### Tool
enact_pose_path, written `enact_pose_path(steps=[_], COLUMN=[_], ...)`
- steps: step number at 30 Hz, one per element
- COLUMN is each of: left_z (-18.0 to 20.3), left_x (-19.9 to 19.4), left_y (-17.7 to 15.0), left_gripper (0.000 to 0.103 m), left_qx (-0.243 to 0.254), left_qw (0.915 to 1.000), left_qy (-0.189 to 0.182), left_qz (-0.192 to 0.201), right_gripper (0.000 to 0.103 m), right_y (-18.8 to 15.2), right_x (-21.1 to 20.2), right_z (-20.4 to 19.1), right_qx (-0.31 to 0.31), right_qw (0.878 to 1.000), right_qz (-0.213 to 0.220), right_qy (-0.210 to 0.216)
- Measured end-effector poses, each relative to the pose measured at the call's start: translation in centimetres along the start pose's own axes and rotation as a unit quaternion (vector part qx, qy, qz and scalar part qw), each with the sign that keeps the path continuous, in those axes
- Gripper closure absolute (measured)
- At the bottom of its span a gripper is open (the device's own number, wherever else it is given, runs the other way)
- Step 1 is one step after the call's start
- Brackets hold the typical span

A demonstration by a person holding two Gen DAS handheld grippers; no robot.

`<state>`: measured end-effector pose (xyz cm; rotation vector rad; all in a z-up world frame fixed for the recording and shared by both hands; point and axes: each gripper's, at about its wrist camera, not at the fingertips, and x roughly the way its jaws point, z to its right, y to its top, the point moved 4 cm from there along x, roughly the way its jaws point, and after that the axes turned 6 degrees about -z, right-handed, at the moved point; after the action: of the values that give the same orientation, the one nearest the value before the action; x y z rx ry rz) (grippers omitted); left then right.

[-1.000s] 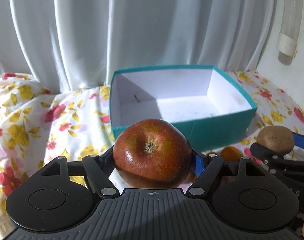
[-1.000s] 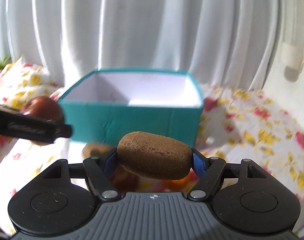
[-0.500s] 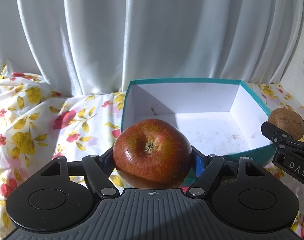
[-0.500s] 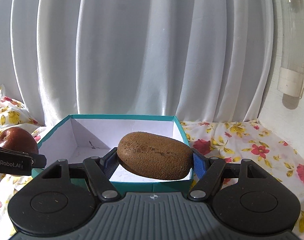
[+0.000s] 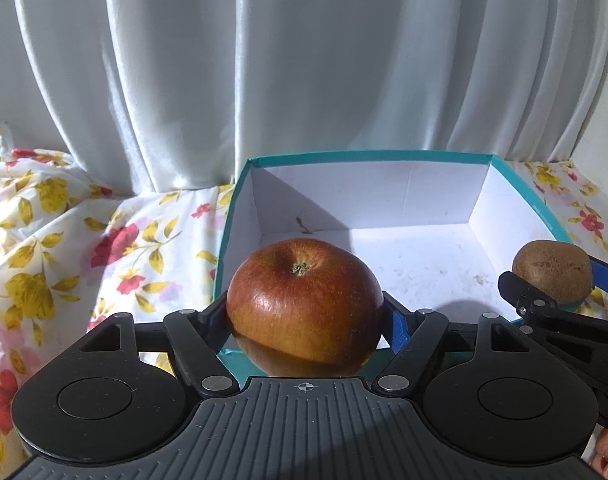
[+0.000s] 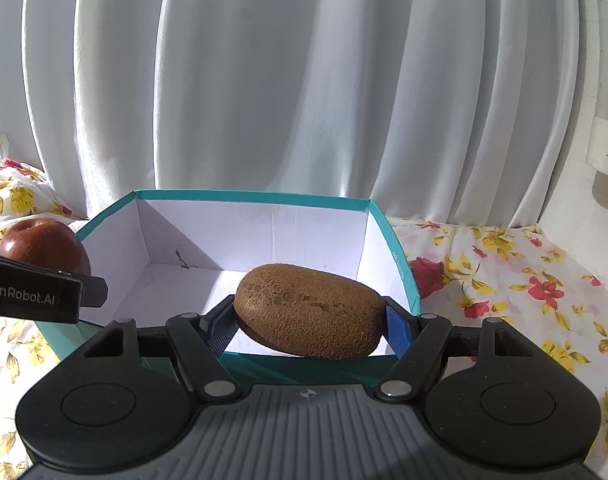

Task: Organize fruits
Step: 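Carry the apple and kiwi over the teal box and open both tools to drop them, then move both open tools back to the fruit in front of the box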

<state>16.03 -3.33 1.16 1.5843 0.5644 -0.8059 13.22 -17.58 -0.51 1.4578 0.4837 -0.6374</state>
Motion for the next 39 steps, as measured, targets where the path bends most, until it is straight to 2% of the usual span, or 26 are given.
enact_pose_path(steps=[10,15,18,21,23,24,25,26,29,31,35,37,39], left_z=[0.4,0.1,0.0,-0.7,-1.4,-1.8,-2.2,-2.6,-3.0,-2.5,-0.9,-0.4,-0.1], left_x=[1.1,2.4,1.5,-0.3,-1.6,-2.2,-2.8,-3.4,-4.7,-5.0,-5.2,-5.2,-4.9], left_y=[0.4,0.2,0.4,0.9,0.7,0.5,0.1,-0.4,-2.6,-4.1,-7.2,-8.5,-9.5], left_gripper=[0.025,0.024,0.024,0.012,0.011,0.011,0.011,0.011,0.008,0.007,0.007,0.007,0.007], left_qx=[0.004,-0.001,0.006,-0.003,-0.019,-0.032,-0.046,-0.061,-0.089,-0.069,-0.008,0.005,0.004], left_qw=[0.9999,0.9995,0.9997,0.9987,0.9978,0.9971,0.9963,0.9947,0.9909,0.9933,0.9967,0.997,0.9977], left_qy=[0.008,0.005,0.025,0.029,0.018,0.01,0.002,-0.013,-0.039,-0.028,0.02,0.021,0.018], left_qz=[-0.009,-0.03,0.004,0.042,0.061,0.068,0.072,0.082,0.093,0.088,0.078,0.074,0.065], right_gripper=[0.029,0.028,0.028,0.025,0.012,0.008,0.002,0.0,0.0,0.0,0.0,0.0,0.0], right_y=[0.0,-0.1,0.0,0.1,0.4,0.5,0.6,0.6,-0.1,-1.3,-5.0,-6.8,-8.1], right_x=[0.9,1.7,1.9,1.1,-0.2,-0.9,-1.8,-2.8,-5.7,-6.7,-6.9,-7.4,-8.0], right_z=[0.2,0.3,0.5,0.8,1.2,1.4,1.7,1.9,2.8,3.2,3.6,3.7,3.7], right_qx=[-0.008,-0.012,-0.012,-0.011,-0.002,0.003,0.007,0.012,0.047,0.07,0.112,0.125,0.114], right_qw=[1.0,1.0,1.0,1.0,1.0,0.999,0.999,0.998,0.995,0.995,0.993,0.991,0.993], right_qz=[-0.009,-0.02,-0.02,-0.003,0.016,0.024,0.035,0.051,0.085,0.068,-0.006,-0.013,0.001], right_qy=[-0.005,-0.006,-0.015,-0.025,-0.024,-0.023,-0.023,-0.023,-0.03,-0.004,0.044,0.04,0.029])
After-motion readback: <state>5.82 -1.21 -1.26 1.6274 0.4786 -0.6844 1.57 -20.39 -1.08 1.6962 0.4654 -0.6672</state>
